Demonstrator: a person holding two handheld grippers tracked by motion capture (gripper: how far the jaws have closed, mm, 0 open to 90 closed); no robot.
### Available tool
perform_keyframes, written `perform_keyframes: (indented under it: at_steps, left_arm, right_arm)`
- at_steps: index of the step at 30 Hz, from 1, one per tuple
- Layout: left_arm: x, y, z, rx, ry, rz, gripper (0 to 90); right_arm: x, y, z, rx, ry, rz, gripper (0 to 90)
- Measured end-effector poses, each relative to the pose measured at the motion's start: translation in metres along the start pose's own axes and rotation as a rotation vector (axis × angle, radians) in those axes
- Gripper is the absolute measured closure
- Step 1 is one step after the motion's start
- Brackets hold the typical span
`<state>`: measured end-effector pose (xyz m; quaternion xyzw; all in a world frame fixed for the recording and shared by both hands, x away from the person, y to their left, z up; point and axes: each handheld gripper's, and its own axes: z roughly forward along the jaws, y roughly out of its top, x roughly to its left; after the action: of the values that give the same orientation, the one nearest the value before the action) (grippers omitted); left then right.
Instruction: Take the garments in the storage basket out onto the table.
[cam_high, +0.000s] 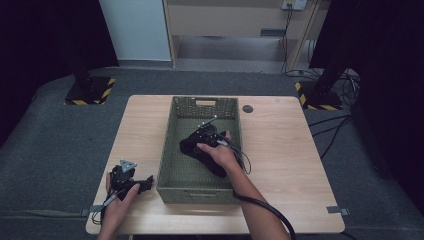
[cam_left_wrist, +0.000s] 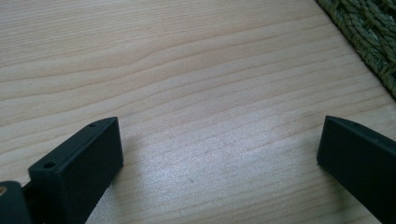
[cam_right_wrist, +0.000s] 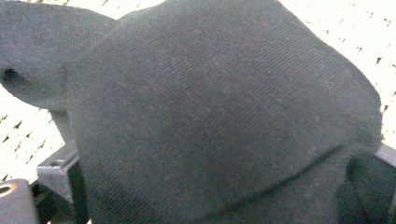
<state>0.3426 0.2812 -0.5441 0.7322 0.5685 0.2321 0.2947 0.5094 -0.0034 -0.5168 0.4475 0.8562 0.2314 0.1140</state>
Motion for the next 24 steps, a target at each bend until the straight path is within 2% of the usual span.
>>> perform_keyframes:
  at_steps: [6,15,18,24]
  left_arm:
    - [0.0,0.0,0.0,0.0,0.0,0.0,0.0]
    - [0.0,0.0,0.0,0.0,0.0,0.0,0.0]
    - [0.0,0.0,0.0,0.0,0.0,0.0,0.0]
    - [0.0,0.0,0.0,0.0,0.0,0.0,0.0]
  right_arm:
    - [0.002,0.001,0.0,0.015,-0.007,-0.028,12.1]
    - [0.005,0.002,-0.014,0.011,-0.007,-0.075,44.1]
    - [0.006,0.001,-0.019,-0.004,-0.001,-0.074,49.3]
    - [0.01,-0.001,-0.034,-0.059,0.011,-0.078,54.3]
